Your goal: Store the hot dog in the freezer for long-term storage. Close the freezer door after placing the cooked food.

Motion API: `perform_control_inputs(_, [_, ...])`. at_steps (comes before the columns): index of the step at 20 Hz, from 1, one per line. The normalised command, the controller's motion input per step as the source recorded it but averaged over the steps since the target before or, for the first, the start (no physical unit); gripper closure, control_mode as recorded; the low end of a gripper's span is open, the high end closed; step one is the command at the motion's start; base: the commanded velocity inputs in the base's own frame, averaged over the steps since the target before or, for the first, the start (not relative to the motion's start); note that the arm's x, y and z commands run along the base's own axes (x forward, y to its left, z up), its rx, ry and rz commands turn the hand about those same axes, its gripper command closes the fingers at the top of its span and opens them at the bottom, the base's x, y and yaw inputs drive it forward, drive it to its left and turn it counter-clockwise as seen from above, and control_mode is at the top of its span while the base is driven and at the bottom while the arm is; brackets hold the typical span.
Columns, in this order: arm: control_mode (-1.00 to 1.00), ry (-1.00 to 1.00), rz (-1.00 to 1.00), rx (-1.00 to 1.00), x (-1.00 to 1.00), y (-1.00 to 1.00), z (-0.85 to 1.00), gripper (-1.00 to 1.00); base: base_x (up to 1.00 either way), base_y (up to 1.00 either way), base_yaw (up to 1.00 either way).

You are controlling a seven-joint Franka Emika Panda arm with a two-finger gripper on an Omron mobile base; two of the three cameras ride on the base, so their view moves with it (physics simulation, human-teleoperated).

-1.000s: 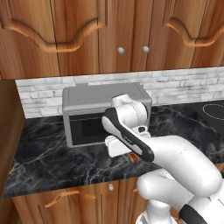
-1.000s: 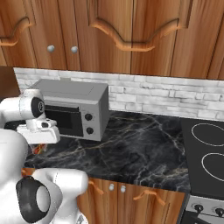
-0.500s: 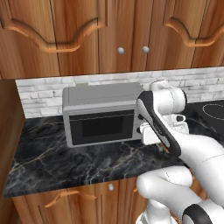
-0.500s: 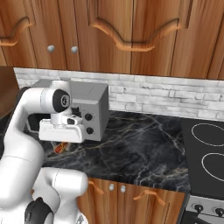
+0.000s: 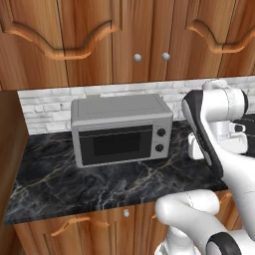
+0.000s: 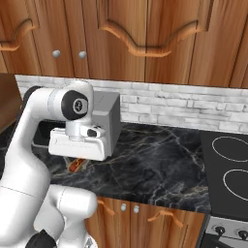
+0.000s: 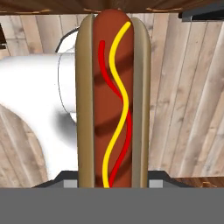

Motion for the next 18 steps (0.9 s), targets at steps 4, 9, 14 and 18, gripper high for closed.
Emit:
perform_control_inputs(4, [-1.00, 0.00, 0.00, 0.05, -0.52, 0.00, 0.36, 1.00, 0.00, 0.00, 0.00])
perform_control_inputs(9, [-1.00, -0.04, -0.04, 0.00, -0.14, 0.00, 0.23, 1.00, 0.00, 0.00, 0.00])
perform_control_inputs(14, [-1.00, -0.10, -0.12, 0.00, 0.00, 0.00, 0.02, 1.00, 0.00, 0.00, 0.00])
perform_control_inputs(18, [-1.00, -0.18, -0.20, -0.02, 0.00, 0.01, -0.09, 1.00, 0.00, 0.00, 0.00])
